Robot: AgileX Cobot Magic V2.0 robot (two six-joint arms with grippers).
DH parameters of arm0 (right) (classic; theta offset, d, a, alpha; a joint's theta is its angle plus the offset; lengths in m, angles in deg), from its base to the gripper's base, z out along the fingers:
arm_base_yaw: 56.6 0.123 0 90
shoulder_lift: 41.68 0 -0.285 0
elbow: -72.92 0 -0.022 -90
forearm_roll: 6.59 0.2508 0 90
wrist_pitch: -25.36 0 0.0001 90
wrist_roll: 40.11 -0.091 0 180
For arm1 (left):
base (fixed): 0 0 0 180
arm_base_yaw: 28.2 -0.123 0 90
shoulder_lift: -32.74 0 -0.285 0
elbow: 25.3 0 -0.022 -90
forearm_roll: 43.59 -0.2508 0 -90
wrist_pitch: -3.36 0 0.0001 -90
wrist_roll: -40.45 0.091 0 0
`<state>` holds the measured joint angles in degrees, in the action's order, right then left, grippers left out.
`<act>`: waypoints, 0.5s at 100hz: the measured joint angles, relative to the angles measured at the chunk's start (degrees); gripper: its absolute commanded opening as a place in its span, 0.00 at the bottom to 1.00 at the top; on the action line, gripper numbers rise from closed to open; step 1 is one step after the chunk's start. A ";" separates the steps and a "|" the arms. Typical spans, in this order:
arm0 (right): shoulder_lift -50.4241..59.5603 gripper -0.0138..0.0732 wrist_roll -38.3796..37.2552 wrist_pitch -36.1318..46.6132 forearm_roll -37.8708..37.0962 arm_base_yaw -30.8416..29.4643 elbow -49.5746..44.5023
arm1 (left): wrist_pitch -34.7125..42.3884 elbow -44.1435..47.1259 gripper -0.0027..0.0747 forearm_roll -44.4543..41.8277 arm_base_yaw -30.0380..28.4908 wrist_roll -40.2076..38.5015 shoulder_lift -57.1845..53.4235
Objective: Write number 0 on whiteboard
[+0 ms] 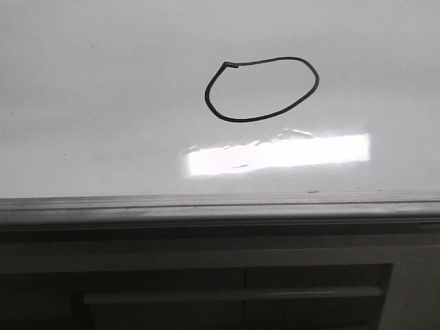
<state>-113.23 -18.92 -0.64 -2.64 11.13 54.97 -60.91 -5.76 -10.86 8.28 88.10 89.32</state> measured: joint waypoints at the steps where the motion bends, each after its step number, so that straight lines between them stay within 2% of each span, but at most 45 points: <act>1: 0.00 0.10 0.00 0.09 0.00 0.12 0.00 | -0.22 0.00 0.53 -0.01 0.00 0.00 0.22; 10: 0.00 0.10 0.15 0.36 0.00 1.03 0.61 | -1.07 -0.13 0.51 -0.66 0.00 0.00 1.45; 22: 0.00 0.10 0.15 0.88 0.00 2.06 1.23 | -1.61 -0.13 0.42 -1.12 0.00 0.03 3.04; 34: 0.00 0.10 0.15 0.77 0.00 2.44 1.32 | -1.48 -0.13 0.28 -1.12 0.00 0.03 3.59; 50: 0.00 0.10 0.15 0.65 0.00 2.47 1.32 | -1.19 -0.13 0.04 -1.21 0.00 0.33 3.59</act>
<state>-113.23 -18.76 0.02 -2.64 13.61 56.28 -62.10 -5.88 -12.07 8.28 88.43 92.91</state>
